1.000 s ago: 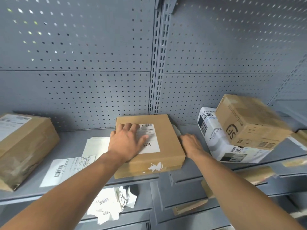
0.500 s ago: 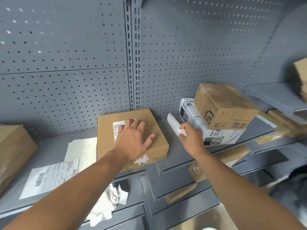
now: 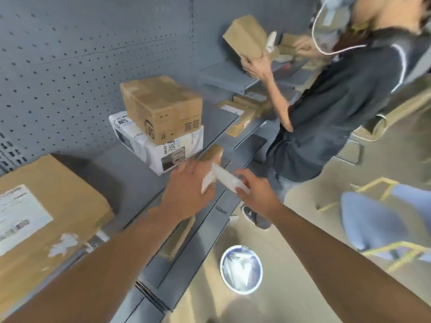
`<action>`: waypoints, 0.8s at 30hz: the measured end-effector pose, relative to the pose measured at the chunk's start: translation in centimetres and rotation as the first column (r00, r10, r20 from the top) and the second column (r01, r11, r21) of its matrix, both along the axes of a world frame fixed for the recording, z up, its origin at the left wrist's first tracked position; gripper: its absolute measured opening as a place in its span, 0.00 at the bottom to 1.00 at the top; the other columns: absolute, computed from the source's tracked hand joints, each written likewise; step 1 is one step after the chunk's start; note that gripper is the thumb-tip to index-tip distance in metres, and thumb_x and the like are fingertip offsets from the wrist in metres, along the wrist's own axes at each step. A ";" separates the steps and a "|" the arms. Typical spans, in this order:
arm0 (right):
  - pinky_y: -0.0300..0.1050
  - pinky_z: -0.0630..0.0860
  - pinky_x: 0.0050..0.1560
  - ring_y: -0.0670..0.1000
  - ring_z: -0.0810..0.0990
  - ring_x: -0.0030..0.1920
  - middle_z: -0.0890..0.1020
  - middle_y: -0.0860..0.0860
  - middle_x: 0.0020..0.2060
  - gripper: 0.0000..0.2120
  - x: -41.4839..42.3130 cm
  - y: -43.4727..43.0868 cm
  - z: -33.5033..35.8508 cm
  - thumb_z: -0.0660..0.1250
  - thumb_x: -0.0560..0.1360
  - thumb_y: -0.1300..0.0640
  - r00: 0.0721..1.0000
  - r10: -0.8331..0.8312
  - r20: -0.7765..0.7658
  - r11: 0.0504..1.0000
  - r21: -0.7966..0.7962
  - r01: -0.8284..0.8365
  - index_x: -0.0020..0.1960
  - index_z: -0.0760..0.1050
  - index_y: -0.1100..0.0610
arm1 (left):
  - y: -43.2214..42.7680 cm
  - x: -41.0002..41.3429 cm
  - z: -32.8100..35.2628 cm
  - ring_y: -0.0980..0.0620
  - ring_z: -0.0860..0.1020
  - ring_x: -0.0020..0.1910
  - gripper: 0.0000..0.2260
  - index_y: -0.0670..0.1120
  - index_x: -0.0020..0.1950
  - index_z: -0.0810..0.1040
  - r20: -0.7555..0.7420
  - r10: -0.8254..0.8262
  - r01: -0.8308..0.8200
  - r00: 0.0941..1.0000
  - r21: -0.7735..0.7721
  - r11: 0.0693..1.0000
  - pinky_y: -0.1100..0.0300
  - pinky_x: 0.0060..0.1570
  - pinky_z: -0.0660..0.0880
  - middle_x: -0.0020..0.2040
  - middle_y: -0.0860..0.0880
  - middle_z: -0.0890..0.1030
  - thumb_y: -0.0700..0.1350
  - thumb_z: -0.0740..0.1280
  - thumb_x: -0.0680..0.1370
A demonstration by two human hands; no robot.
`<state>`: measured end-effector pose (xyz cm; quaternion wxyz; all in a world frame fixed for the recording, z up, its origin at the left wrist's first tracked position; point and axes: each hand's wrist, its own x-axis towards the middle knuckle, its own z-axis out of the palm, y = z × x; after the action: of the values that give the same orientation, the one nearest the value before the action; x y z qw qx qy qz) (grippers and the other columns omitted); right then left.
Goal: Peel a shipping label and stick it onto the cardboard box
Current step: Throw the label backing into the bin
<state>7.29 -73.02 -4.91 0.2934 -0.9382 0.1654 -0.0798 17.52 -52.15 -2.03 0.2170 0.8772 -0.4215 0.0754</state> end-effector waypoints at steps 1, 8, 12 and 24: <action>0.47 0.75 0.50 0.59 0.83 0.50 0.85 0.51 0.49 0.23 -1.7 -1.4 -0.7 0.69 0.77 0.58 0.999 -0.047 -0.012 0.999 0.004 0.047 0.71 0.71 0.51 | -1.7 -0.7 -0.7 0.38 0.77 0.59 0.25 0.45 0.69 0.73 0.002 -0.038 0.038 0.999 -0.012 0.999 0.44 0.55 0.77 0.58 0.43 0.82 0.56 0.63 0.75; 0.39 0.70 0.49 0.61 0.83 0.53 0.86 0.54 0.54 0.23 -10.2 -6.8 -6.7 0.67 0.76 0.64 0.978 -0.202 -0.059 0.979 -0.019 0.202 0.70 0.74 0.57 | -8.5 -4.3 -7.3 0.42 0.78 0.63 0.27 0.47 0.69 0.76 -0.107 -0.197 0.197 0.975 -0.009 0.980 0.47 0.58 0.76 0.63 0.47 0.82 0.60 0.60 0.75; 0.45 0.76 0.55 0.59 0.84 0.55 0.87 0.53 0.56 0.23 -13.5 -8.1 -13.3 0.64 0.73 0.56 0.951 -0.266 -0.159 0.962 0.026 0.273 0.68 0.77 0.55 | -10.1 -6.0 -13.1 0.42 0.80 0.59 0.24 0.50 0.68 0.74 -0.201 -0.240 0.248 0.950 0.015 0.969 0.46 0.56 0.79 0.58 0.47 0.83 0.59 0.62 0.75; 0.54 0.80 0.57 0.62 0.84 0.55 0.85 0.58 0.57 0.23 -14.7 -9.1 -39.4 0.65 0.74 0.53 0.895 -0.240 -0.377 0.932 0.167 0.321 0.67 0.78 0.58 | -9.0 -6.9 -34.2 0.41 0.84 0.49 0.19 0.43 0.62 0.81 -0.382 -0.122 0.214 0.916 0.209 0.954 0.52 0.53 0.78 0.52 0.43 0.86 0.49 0.73 0.73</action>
<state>-7.45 -82.10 -44.29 0.3488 -0.8640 0.3571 0.0660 10.65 -61.12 -36.26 0.1865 0.8562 -0.4542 -0.1606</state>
